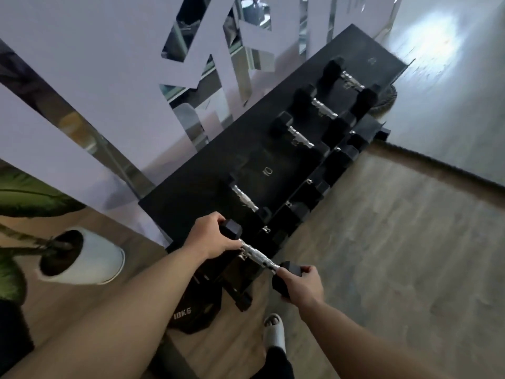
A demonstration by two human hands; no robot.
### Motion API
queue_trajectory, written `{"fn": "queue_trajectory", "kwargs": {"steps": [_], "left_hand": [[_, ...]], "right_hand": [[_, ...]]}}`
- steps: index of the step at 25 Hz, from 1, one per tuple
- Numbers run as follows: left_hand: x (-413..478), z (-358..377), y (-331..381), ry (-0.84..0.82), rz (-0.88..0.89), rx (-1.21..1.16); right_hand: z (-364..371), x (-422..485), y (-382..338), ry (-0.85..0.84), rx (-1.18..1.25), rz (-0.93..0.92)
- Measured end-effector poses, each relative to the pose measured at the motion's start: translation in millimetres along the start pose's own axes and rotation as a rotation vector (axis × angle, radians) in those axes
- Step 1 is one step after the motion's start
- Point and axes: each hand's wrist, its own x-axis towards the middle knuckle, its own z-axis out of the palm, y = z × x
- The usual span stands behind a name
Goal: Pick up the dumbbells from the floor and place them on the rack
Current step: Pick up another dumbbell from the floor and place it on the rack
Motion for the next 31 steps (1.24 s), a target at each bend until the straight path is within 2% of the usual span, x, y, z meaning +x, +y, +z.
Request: {"fn": "queue_trajectory", "kwargs": {"steps": [9,13,16,19,22,25,29,31], "left_hand": [[118,-54,-109,0.018,0.008,0.158],[155,-56,-137,0.035,0.019,0.245],[175,-41,-151,-0.014,0.040,0.289],[182,-18,-161,-0.022,-0.002,0.270],[183,-8,-165,-0.012,-0.037,0.241],[169,-14,-168,-0.095,-0.053,0.168],[146,-20,-144,-0.123,0.057,0.206],[137,-20,-108,-0.188,0.135,0.131]], "right_hand": [[168,60,-6,0.017,-0.006,0.146],[216,81,0,0.017,-0.082,0.174],[232,95,0,0.069,-0.186,0.188],[238,102,3,0.067,-0.307,0.211],[235,101,1,-0.020,-0.406,0.214],[216,97,-8,-0.083,-0.477,0.116],[149,96,-39,-0.178,-0.658,-0.076],[94,97,-65,-0.200,-0.723,-0.126]]}}
